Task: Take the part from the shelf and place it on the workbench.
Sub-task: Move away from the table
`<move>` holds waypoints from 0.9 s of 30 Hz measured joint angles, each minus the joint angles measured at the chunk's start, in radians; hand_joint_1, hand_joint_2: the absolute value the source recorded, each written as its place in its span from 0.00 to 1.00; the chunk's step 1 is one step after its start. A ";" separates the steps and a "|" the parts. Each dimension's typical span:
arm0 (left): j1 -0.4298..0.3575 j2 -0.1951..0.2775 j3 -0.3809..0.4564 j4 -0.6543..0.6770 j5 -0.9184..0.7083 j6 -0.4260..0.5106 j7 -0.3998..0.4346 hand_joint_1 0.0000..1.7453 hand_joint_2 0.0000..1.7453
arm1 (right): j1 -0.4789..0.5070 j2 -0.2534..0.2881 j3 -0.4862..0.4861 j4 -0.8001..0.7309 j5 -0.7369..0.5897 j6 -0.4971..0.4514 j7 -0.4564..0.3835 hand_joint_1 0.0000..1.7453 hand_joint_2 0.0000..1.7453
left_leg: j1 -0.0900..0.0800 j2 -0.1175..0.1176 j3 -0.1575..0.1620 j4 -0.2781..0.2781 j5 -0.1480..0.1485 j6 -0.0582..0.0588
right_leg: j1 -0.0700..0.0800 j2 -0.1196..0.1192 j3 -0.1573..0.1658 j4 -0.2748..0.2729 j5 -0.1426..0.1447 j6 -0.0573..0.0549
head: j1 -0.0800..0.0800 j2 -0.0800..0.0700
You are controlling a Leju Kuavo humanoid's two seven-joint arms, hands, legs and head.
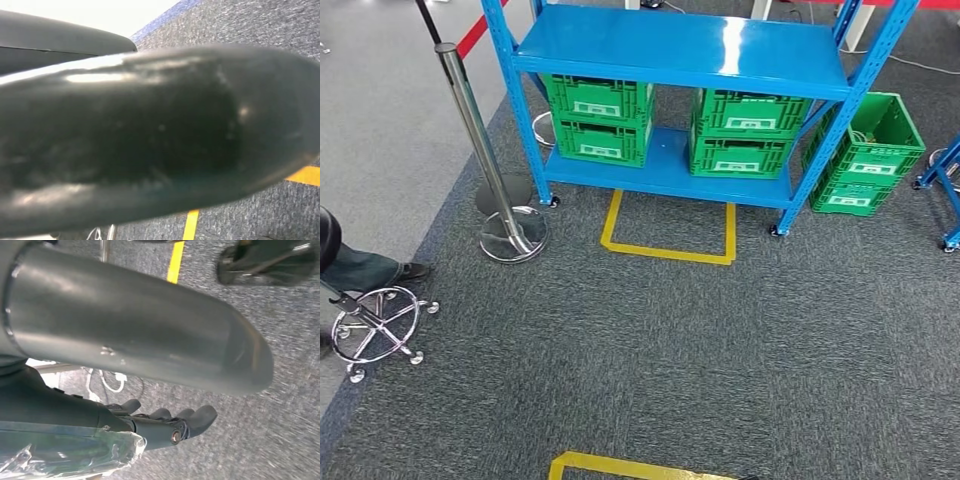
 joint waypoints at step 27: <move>-0.003 0.000 0.007 0.000 0.010 0.014 0.015 0.00 0.00 | -0.005 -0.002 -0.012 0.005 -0.039 0.008 -0.021 0.00 0.00 | 0.011 0.003 -0.080 0.012 0.059 -0.015 | 0.002 0.009 0.168 -0.180 0.016 -0.010 | 0.007 0.000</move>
